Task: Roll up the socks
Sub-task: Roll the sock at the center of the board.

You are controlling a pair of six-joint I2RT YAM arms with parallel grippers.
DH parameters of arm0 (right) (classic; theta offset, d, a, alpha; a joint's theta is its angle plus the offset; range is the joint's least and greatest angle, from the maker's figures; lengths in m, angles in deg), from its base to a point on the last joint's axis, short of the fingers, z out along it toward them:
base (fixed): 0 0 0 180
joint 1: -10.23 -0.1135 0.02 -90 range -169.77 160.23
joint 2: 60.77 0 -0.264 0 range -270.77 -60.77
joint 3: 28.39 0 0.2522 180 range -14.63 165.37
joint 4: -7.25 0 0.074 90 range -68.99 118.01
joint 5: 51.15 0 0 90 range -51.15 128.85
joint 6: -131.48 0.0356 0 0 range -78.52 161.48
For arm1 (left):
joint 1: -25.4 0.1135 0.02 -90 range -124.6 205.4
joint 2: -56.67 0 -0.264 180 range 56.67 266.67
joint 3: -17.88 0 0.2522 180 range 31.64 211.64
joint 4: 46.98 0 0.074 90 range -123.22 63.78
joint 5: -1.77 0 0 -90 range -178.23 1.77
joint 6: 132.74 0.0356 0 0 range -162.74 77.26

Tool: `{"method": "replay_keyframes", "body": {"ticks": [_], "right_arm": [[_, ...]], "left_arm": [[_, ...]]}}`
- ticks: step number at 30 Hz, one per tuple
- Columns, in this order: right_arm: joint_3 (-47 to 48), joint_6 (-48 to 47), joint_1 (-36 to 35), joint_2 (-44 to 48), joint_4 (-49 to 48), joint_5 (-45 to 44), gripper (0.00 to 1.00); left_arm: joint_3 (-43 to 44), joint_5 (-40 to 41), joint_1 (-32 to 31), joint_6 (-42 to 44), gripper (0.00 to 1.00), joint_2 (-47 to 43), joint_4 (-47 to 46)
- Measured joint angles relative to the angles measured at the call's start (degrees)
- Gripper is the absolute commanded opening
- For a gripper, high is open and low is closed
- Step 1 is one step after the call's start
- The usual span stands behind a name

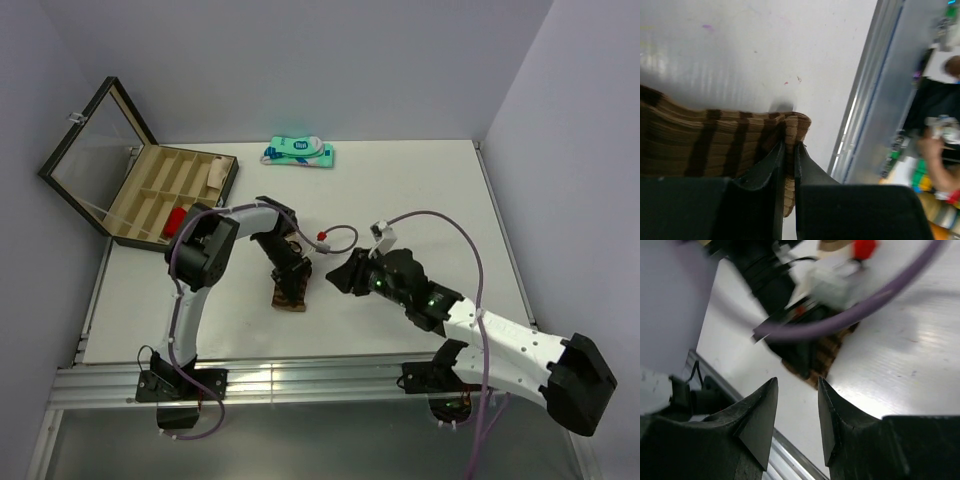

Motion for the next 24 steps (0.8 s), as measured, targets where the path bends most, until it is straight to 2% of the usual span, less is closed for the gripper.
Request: {"method": "replay_keyframes", "body": {"ticks": [4, 7, 10, 14, 19, 24], "right_arm": [[-1.90, -4.31, -7.32, 3.39, -2.21, -3.13, 0.46], [-2.49, -7.76, -11.13, 2.58, -3.56, -4.81, 0.47], [-1.40, -12.35, -15.76, -3.04, -4.66, -7.28, 0.47], [4.35, -17.81, -20.65, -16.20, -4.79, -8.57, 0.47], [12.83, -22.91, -23.30, -27.63, -4.79, -9.38, 0.47], [17.55, -26.71, -24.68, -33.40, -4.70, -9.27, 0.46]], "left_arm": [[3.50, -4.92, 2.45, 1.03, 0.00, 5.92, 5.81], [3.87, -6.78, 3.45, 1.36, 0.00, 7.82, 7.93], [3.87, -7.74, 3.91, 1.31, 0.00, 8.90, 9.05], [4.02, -8.83, 4.20, 1.31, 0.00, 10.45, 10.62], [4.00, -10.08, 4.83, 1.11, 0.01, 11.87, 11.98], [4.04, -10.14, 5.29, 1.51, 0.01, 12.28, 13.03]]}}
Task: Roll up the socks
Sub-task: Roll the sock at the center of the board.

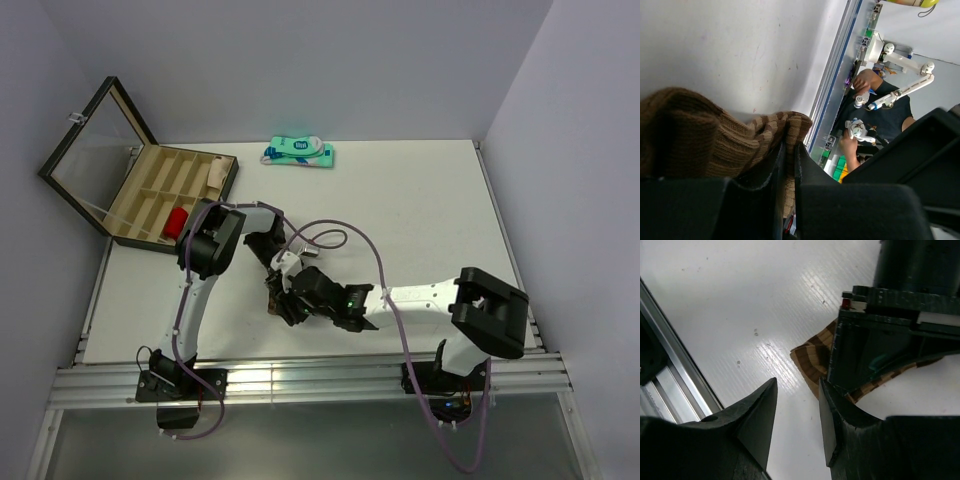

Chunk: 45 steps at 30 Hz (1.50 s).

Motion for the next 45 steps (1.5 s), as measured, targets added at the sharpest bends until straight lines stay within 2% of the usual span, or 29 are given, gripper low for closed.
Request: {"method": "replay_keyframes", "body": {"ticks": [15, 21, 33, 37, 45], "right_arm": [[4.52, -6.32, -1.09, -7.96, 3.93, 1.44, 0.44], [7.10, -7.69, -1.84, -10.36, 5.68, -0.74, 0.45], [9.77, -8.59, -6.45, -14.32, 5.90, -12.98, 0.49], [9.92, -8.46, -7.72, -15.23, 5.27, -16.92, 0.45], [11.98, -9.33, -10.38, -19.04, 4.28, -25.97, 0.44]], "left_arm": [[1.18, 0.50, 0.07, 2.62, 0.02, 0.76, 1.92], [1.18, 0.68, 0.09, 2.84, 0.02, 0.76, 2.01], [0.22, 0.55, 0.55, 4.11, 0.05, 0.52, 1.62], [-0.44, 0.07, 0.76, 4.35, 0.06, 0.20, 0.98], [-2.40, -1.09, 1.38, 5.77, 0.06, -0.63, -0.42]]}}
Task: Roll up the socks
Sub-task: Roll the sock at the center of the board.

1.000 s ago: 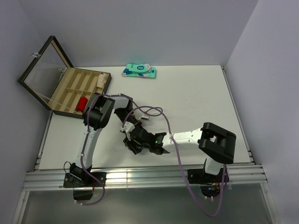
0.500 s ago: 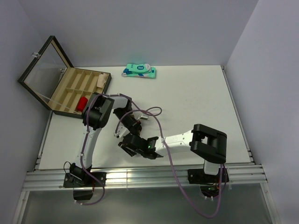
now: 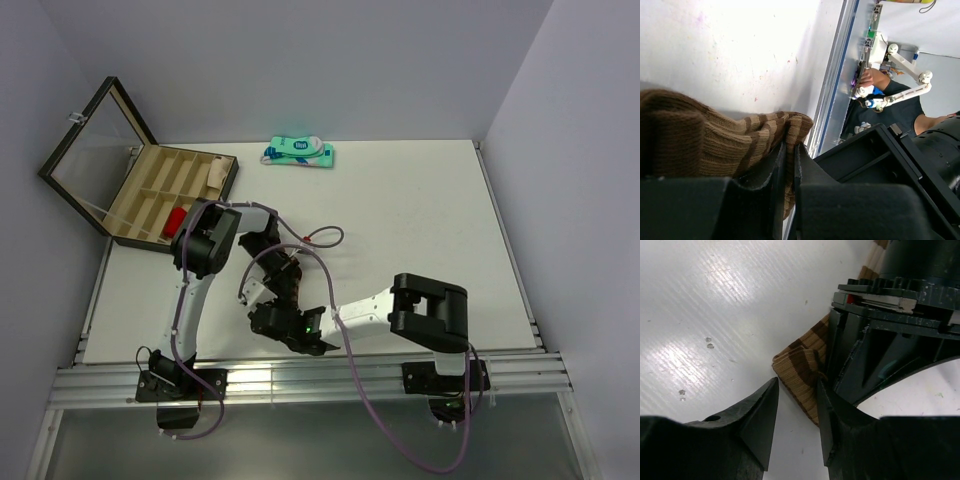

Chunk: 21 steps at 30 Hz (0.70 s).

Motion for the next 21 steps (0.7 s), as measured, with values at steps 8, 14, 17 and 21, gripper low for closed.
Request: {"method": "replay_keyframes", "body": {"ticks": [8, 14, 17, 21], "right_arm": [[0.17, -1.64, -1.18, -2.19, -2.69, -6.43, 0.04], [1.53, -1.95, -1.09, -2.47, -0.83, -5.49, 0.00], [3.26, -1.90, -0.55, -2.49, 2.21, -3.13, 0.00], [5.35, -1.75, 0.85, -2.49, 5.66, 0.22, 0.00]], "left_arm": [[-1.81, -1.16, 0.50, 1.53, 0.09, -0.94, -1.40], [-2.49, -1.22, 0.63, 2.19, 0.23, -1.86, -1.90], [-2.56, -0.31, 0.61, 1.68, 0.32, -2.71, -1.81], [-1.77, 1.40, 0.42, 0.44, 0.40, -4.07, -1.57]]}}
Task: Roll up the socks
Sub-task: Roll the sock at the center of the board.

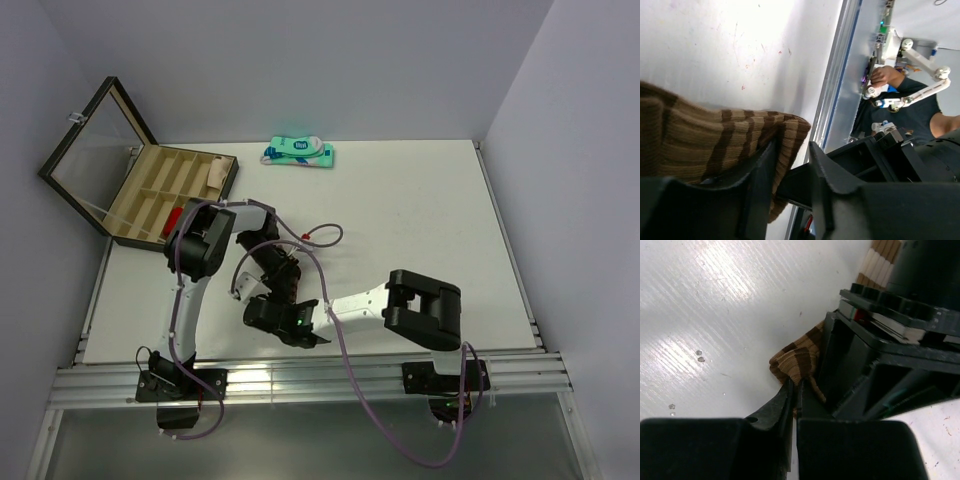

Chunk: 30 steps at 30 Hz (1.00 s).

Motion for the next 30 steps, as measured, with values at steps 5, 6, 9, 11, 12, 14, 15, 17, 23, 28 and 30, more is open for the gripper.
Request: {"method": "replay_keyframes", "body": {"ticks": [5, 6, 9, 11, 12, 14, 15, 17, 23, 28, 30], "right_arm": [[1.42, 0.26, 1.29, 0.00, 2.67, 2.36, 0.00], [1.55, 0.28, 1.53, 0.00, 2.95, 2.84, 0.00], [1.92, 0.46, 2.05, 0.00, 3.58, 4.22, 0.00], [2.34, 0.50, 2.54, 0.02, 4.26, 5.33, 0.00], [2.60, 0.52, 2.86, 0.02, 4.66, 6.10, 0.00], [2.99, 0.57, 3.39, 0.02, 5.22, 7.15, 0.00], [3.23, 0.63, 3.65, 0.02, 5.55, 7.65, 0.00], [3.67, 0.74, 4.17, 0.02, 6.25, 8.68, 0.00], [4.57, 1.18, 5.64, 0.00, 7.61, 11.52, 0.00], [5.40, 1.99, 7.54, -0.02, 8.63, 14.97, 0.00], [5.92, 2.32, 8.46, -0.09, 9.25, 16.50, 0.00]], "left_arm": [[1.90, 1.97, -0.20, -1.86, 0.42, -0.96, -0.22], [2.19, 2.38, -0.22, -2.29, 0.42, -1.14, -0.35], [2.34, 3.30, -0.20, -4.09, 0.45, -1.95, -1.38], [2.36, 4.09, -0.20, -5.55, 0.45, -2.67, -2.40], [2.36, 4.52, -0.20, -6.40, 0.45, -2.99, -3.02], [2.36, 5.42, -0.17, -7.98, 0.46, -3.72, -4.48], [2.36, 5.99, -0.17, -8.90, 0.46, -4.07, -5.27], [2.14, 7.87, -0.17, -11.74, 0.47, -5.40, -8.15], [0.85, 14.05, 0.26, -20.26, 0.45, -10.43, -18.40], [-0.98, 18.29, 2.80, -26.56, 0.45, -13.46, -26.10], [-1.77, 20.59, 4.26, -29.22, 0.44, -15.02, -29.27]]}}
